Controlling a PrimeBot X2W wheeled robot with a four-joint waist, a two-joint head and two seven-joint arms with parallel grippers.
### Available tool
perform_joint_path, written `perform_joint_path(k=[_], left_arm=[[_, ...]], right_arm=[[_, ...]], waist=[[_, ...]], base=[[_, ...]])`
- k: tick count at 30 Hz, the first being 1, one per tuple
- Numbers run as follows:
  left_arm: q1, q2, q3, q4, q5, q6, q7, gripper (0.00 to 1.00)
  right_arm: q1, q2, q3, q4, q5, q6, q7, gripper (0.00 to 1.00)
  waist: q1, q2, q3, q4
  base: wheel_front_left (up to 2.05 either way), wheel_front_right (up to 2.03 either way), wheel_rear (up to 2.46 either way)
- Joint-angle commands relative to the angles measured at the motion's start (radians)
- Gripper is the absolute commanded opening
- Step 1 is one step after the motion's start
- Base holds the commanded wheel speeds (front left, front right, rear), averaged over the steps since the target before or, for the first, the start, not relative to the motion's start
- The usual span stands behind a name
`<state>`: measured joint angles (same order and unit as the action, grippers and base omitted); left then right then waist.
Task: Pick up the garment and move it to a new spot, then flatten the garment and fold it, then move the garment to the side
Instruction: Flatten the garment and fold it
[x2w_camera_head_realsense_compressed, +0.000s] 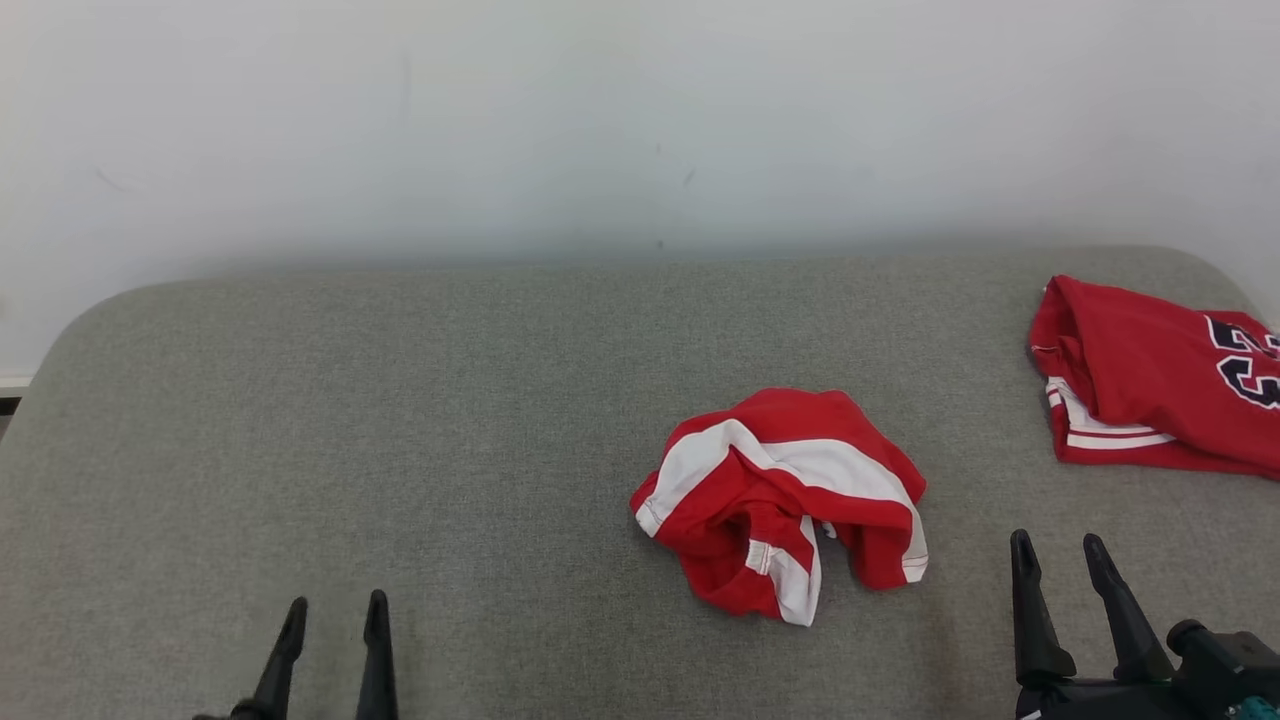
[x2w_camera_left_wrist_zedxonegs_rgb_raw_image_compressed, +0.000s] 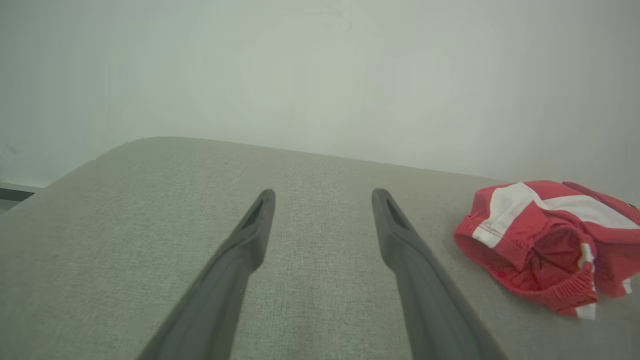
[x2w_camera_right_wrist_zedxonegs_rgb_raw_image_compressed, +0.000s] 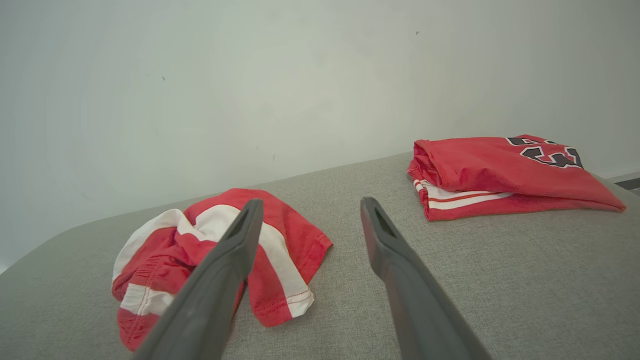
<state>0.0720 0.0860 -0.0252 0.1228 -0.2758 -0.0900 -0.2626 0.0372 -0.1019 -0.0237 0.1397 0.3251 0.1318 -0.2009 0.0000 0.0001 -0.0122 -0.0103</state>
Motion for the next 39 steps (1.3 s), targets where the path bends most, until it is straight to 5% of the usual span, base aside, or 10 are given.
perform_joint_path(k=[1, 26, 39], left_arm=[[-0.02, -0.003, -0.007, 0.006, 0.007, -0.006, -0.003, 1.0], [-0.397, -0.019, -0.393, 0.441, -0.109, -0.04, -0.002, 1.0], [-0.476, -0.015, -0.42, 0.534, -0.187, -0.041, -0.003, 1.0]], right_arm=[[-0.007, -0.001, 0.002, -0.001, 0.002, -0.003, 0.004, 1.0], [-0.107, -0.006, 0.05, 0.051, 0.035, -0.003, -0.042, 1.0], [-0.13, -0.014, 0.049, 0.062, 0.042, -0.003, -0.056, 1.0]], waist=[[0.0, -0.0001, 0.003, -0.005], [0.0, -0.0001, 0.151, -0.175], [0.0, -0.0001, 0.178, -0.214]], base=[[0.0, 0.0, 0.0], [0.0, 0.0, 0.0], [0.0, 0.0, 0.0]])
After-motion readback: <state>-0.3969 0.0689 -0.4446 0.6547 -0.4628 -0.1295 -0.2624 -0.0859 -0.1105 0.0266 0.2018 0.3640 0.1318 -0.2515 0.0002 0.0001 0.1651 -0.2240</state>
